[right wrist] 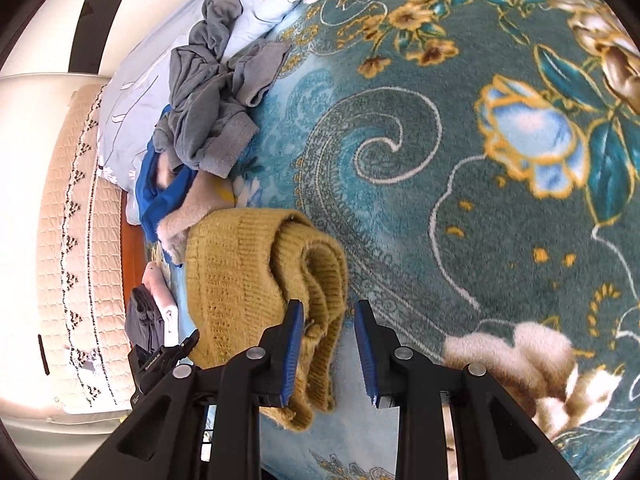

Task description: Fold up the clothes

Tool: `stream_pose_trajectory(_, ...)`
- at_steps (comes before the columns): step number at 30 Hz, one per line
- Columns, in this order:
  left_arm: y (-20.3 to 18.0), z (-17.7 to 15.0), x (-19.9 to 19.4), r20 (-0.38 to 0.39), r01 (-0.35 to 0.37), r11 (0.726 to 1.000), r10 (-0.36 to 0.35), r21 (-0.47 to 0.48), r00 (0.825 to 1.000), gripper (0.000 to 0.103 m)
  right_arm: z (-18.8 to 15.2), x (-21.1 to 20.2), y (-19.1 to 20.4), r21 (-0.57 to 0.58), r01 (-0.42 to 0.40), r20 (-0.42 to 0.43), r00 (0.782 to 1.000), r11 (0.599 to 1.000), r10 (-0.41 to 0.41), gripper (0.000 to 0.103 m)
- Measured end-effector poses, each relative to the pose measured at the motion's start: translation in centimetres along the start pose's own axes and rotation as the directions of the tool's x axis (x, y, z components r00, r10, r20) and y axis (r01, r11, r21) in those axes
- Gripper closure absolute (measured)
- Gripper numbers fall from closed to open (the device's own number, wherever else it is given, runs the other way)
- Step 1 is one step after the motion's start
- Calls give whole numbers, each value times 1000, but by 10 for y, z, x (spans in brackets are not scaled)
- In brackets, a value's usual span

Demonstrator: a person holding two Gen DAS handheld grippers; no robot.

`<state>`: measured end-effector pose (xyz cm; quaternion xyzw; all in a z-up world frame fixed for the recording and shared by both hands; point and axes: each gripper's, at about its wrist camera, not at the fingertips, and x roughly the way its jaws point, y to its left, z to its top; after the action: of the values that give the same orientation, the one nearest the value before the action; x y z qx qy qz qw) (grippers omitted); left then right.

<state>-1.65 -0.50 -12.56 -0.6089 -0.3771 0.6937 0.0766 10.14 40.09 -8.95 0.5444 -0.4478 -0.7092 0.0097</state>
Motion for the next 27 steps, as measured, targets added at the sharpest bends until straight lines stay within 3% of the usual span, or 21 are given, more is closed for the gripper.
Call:
stream_pose_trajectory(8, 15, -16, -23, -10, -85, 990, 84, -114, 996, 71, -28, 21, 8, -11, -52, -39, 998, 999, 51, 71)
stream_pose_trajectory(10, 23, -21, -30, -14, -109, 982, 108, -156, 994, 71, -35, 27, 8, -2, -70, -46, 996, 998, 70, 41)
stream_pose_trajectory(17, 48, -35, -47, -8, -135, 945, 139, -298, 990, 72, -49, 58, 8, 36, -145, -73, 986, 989, 147, 38)
stream_pose_trajectory(24, 53, -36, -51, -2, -137, 937, 144, -321, 990, 71, -49, 90, 20, 72, -125, -91, 987, 989, 132, 37)
stream_pose_trajectory(27, 51, -33, -49, -13, -163, 936, 167, -310, 986, 63, -52, 99, 21, 90, -128, -101, 985, 988, 137, 36)
